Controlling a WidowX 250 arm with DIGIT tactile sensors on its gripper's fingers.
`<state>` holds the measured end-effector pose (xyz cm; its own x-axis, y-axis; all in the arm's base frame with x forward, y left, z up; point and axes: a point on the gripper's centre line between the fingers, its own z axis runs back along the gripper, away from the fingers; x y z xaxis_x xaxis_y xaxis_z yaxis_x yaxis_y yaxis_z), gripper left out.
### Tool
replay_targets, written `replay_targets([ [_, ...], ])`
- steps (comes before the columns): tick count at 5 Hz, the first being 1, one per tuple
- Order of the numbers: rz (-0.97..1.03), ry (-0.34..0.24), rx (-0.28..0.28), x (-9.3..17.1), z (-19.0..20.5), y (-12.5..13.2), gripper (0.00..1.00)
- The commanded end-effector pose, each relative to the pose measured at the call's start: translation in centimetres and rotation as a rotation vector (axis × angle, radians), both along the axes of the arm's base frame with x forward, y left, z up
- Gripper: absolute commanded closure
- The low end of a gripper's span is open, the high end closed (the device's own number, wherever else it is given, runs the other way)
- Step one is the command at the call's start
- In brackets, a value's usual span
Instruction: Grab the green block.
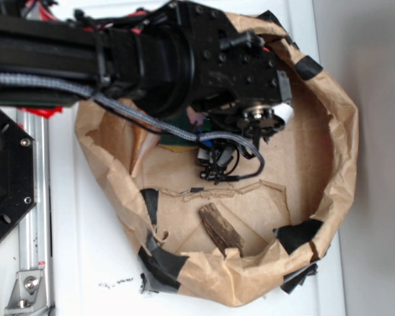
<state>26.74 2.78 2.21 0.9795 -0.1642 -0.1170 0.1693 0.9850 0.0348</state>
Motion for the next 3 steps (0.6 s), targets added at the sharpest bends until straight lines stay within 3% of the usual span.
replay_targets([
  [1, 0.076, -0.243, 0.012, 1.7, 10.6, -5.0, 1.00],
  [2, 0.092, -0.287, -0.015, 1.7, 15.6, -7.0, 1.00],
  [3, 0.099, -0.311, -0.031, 1.0, 16.2, -8.5, 1.00],
])
